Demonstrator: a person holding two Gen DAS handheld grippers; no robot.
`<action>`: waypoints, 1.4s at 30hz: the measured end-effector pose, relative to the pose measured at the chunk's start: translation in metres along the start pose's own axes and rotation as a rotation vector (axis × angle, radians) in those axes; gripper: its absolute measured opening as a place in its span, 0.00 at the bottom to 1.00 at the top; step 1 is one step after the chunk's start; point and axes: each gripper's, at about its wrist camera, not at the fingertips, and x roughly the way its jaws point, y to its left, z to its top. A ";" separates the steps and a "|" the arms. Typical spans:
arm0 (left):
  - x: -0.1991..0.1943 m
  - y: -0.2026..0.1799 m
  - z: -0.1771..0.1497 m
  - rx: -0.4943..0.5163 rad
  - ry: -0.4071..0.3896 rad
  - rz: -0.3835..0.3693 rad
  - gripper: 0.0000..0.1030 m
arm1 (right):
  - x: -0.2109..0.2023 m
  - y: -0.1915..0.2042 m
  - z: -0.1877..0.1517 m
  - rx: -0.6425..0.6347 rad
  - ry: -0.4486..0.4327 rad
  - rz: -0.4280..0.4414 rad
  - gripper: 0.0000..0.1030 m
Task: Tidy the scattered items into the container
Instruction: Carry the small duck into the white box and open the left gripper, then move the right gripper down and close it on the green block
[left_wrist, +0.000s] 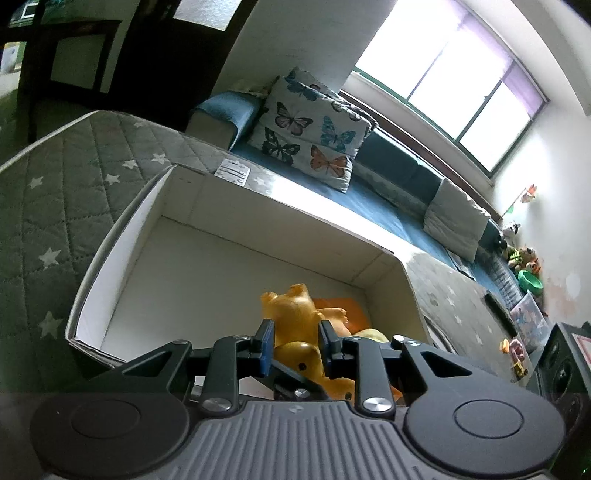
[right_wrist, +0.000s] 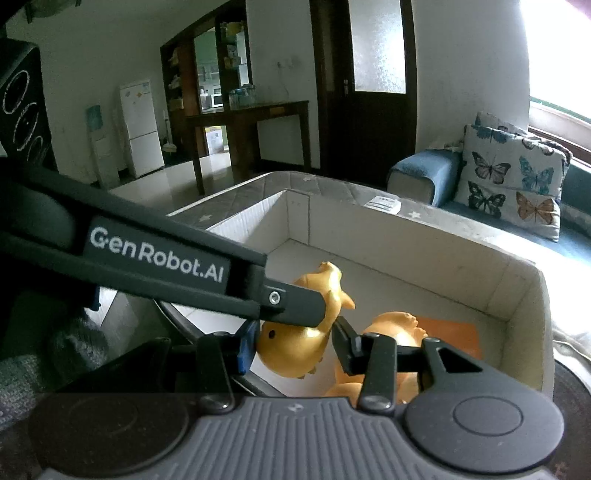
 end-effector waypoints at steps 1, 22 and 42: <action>-0.001 0.000 0.000 -0.003 -0.002 0.001 0.26 | 0.000 0.000 0.000 -0.001 0.000 -0.001 0.42; -0.032 -0.027 -0.024 0.055 -0.031 -0.009 0.26 | -0.070 0.007 -0.025 -0.047 -0.068 -0.053 0.49; -0.032 -0.073 -0.075 0.123 0.034 -0.052 0.27 | -0.146 -0.001 -0.091 -0.042 -0.068 -0.152 0.69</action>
